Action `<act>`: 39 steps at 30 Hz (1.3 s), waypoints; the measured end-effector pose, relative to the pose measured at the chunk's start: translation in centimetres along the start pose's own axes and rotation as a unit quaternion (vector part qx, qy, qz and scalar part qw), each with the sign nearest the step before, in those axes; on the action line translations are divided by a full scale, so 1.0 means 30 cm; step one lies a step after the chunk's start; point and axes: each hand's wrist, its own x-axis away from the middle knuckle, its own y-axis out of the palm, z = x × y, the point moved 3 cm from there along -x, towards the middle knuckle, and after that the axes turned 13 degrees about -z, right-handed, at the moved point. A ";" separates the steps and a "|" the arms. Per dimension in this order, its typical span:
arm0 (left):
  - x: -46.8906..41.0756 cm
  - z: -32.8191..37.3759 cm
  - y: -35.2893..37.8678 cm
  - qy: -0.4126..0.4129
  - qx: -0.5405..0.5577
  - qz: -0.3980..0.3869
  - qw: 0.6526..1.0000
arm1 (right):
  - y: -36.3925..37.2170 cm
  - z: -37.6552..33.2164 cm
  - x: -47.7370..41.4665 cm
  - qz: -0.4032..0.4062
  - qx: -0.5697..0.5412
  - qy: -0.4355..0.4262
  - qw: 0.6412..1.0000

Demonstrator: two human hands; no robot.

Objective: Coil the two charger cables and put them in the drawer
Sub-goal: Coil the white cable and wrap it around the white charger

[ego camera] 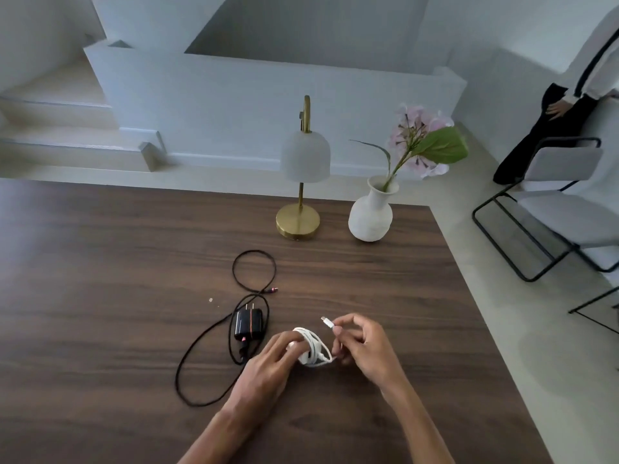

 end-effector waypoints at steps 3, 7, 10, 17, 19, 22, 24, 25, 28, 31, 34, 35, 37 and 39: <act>0.022 -0.007 0.004 -0.007 0.016 -0.005 1.000 | -0.006 0.016 -0.001 -0.014 0.033 0.009 0.999; 0.032 0.000 0.010 -0.014 0.045 0.010 0.999 | 0.003 0.019 0.003 -0.046 0.076 0.006 0.996; 0.035 0.005 0.006 -0.015 0.063 0.025 0.998 | 0.003 0.027 0.000 -0.049 0.091 0.002 0.995; 0.021 0.015 -0.013 -0.019 0.121 0.028 0.992 | 0.007 0.008 -0.009 -0.064 0.096 -0.016 0.993; 0.020 0.022 -0.024 -0.042 0.155 0.041 0.986 | 0.012 0.005 -0.012 -0.069 0.106 -0.021 0.992; 0.011 0.004 -0.028 -0.090 0.219 0.053 0.970 | 0.025 0.007 -0.008 -0.072 0.097 -0.026 0.992; 0.001 -0.014 -0.028 -0.116 0.252 0.055 0.959 | 0.034 0.012 -0.004 -0.062 0.083 -0.028 0.994; -0.003 -0.021 -0.027 -0.129 0.265 0.056 0.954 | 0.037 0.014 -0.003 -0.057 0.080 -0.029 0.995; -0.004 -0.034 -0.026 -0.158 0.284 0.058 0.944 | 0.040 0.020 -0.001 -0.047 0.076 -0.031 0.995; 0.001 -0.042 -0.021 -0.175 0.298 0.062 0.936 | 0.037 0.017 0.000 -0.053 0.084 -0.028 0.995; 0.002 -0.035 -0.010 -0.192 0.314 0.060 0.928 | 0.038 0.008 0.004 -0.068 0.087 -0.029 0.993; 0.001 -0.031 -0.007 -0.196 0.318 0.058 0.926 | 0.042 0.004 0.006 -0.073 0.090 -0.028 0.993; -0.001 -0.023 -0.003 -0.202 0.327 0.060 0.921 | 0.050 -0.002 0.010 -0.070 0.097 -0.021 0.993; -0.004 -0.018 -0.006 -0.204 0.341 0.066 0.915 | 0.059 -0.005 0.009 -0.048 0.083 -0.017 0.995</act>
